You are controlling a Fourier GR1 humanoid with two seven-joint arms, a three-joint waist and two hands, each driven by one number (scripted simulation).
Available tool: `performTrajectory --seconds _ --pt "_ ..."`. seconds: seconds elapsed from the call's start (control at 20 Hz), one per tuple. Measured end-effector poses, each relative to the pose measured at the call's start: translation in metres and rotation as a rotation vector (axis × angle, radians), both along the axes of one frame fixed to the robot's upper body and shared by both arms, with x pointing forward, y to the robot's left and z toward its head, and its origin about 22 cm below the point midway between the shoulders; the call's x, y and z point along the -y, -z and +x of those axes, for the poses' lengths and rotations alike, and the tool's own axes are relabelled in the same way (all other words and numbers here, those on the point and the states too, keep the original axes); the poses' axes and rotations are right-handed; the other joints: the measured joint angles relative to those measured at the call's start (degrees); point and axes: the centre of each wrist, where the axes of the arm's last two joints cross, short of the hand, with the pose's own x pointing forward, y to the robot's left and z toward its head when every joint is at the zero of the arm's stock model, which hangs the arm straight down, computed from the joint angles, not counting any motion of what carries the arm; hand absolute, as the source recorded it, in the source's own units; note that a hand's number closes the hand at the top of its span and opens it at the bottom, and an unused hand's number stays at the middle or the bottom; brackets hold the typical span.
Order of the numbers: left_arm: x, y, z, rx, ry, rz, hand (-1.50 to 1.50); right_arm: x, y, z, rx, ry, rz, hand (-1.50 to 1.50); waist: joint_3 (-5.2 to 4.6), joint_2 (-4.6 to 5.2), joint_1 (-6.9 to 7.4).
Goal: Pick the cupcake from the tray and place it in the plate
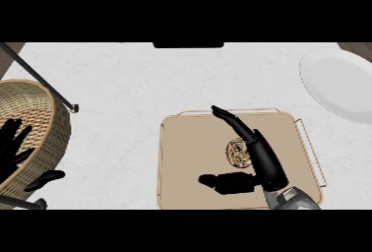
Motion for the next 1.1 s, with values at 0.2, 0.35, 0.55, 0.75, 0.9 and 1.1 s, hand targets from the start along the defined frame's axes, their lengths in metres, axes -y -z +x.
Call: performTrajectory --seconds 0.2,0.35,0.55,0.75,0.9,1.1 --pt "-0.001 0.000 -0.005 0.001 -0.014 0.006 0.00 0.013 0.001 -0.007 0.044 0.066 -0.060 -1.50 -0.12 0.01 -0.62" --pt "-0.003 0.000 -0.008 0.001 -0.024 0.012 0.00 0.027 -0.003 -0.010 0.041 0.089 -0.170 -1.50 -0.19 -0.07 -1.13" --pt "-0.003 -0.001 -0.010 0.001 -0.031 0.019 0.00 0.046 -0.006 -0.013 -0.004 0.088 -0.369 -1.50 -0.30 0.02 -1.36" --pt "-0.003 -0.001 -0.010 0.000 -0.032 0.025 0.00 0.054 -0.013 -0.017 -0.080 0.062 -0.558 -1.50 -0.43 0.07 -1.36" --pt "-0.002 -0.001 -0.009 0.000 -0.024 0.027 0.00 0.056 -0.021 -0.018 -0.130 0.055 -0.639 -1.50 -0.33 0.18 -1.12" --pt "0.000 0.000 -0.008 0.001 -0.021 0.033 0.00 0.054 -0.031 -0.020 -0.205 0.059 -0.720 -1.50 -0.32 0.25 -0.88"
